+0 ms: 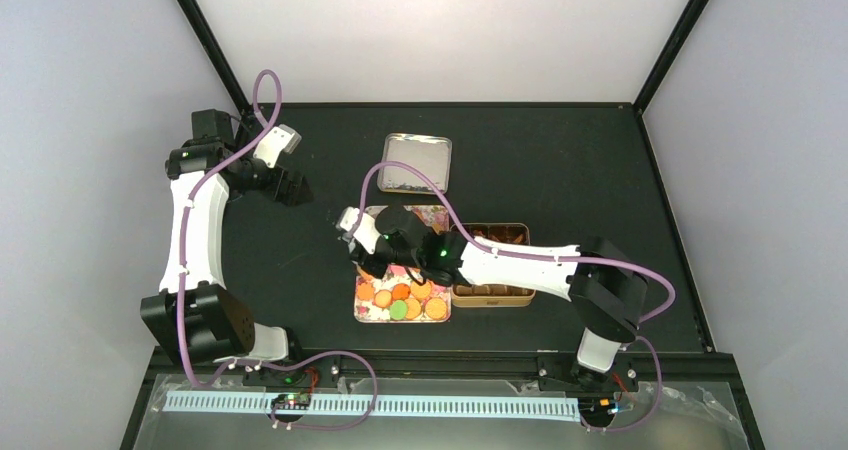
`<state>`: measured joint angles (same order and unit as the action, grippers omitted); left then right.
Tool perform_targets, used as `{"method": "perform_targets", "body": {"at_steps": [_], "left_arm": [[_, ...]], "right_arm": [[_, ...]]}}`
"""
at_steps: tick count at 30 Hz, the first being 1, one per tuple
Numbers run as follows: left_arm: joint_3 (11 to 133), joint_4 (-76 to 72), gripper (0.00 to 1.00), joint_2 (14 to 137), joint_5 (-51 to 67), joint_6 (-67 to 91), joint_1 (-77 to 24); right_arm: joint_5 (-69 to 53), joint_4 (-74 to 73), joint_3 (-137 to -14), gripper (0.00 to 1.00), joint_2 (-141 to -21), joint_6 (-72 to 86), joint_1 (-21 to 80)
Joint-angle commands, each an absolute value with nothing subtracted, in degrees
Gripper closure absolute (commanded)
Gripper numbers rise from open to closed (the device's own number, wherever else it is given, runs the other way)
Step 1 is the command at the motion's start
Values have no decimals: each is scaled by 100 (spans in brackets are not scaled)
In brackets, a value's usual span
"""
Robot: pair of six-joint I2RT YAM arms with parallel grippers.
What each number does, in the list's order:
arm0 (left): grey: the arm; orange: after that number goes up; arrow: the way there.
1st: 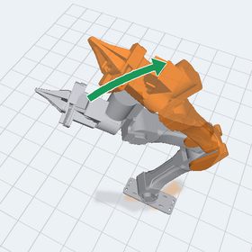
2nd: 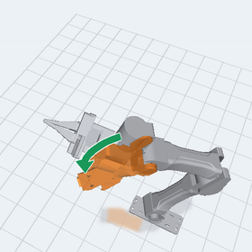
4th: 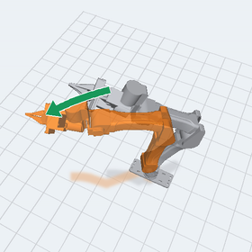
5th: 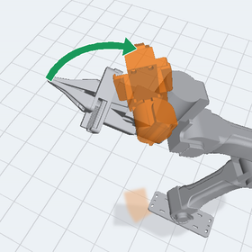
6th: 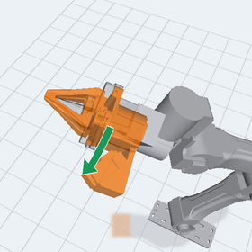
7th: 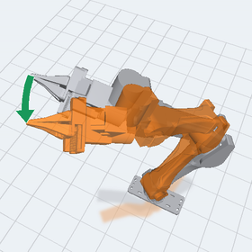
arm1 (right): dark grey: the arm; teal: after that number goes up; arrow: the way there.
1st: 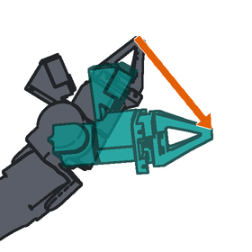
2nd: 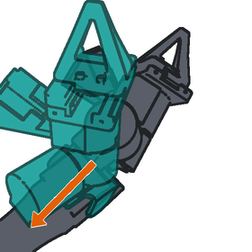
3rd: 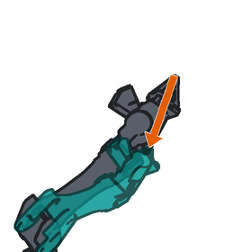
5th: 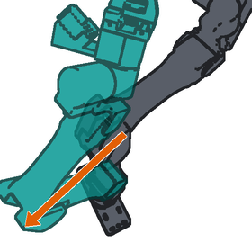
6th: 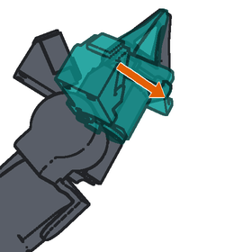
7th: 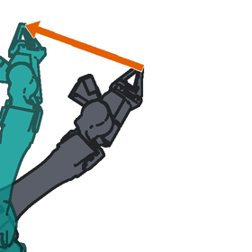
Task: Pack the cookies
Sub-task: Pick up the fake cookies from the plate.
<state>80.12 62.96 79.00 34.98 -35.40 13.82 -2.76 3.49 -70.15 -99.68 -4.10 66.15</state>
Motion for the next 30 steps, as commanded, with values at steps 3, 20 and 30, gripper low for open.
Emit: {"method": "perform_targets", "body": {"at_steps": [3,20,30], "left_arm": [[8064,6243,1,7788,3494,-3560,1424],[8121,6258,1,7760,3499,-3594,1424],[8148,6249,1,7805,3506,-3601,1427]], "right_arm": [[26,569,-6727,70,-9630,-361,6600],[-27,498,-6844,68,-9797,-399,6354],[-75,404,-6960,67,-10040,-536,6354]]}}
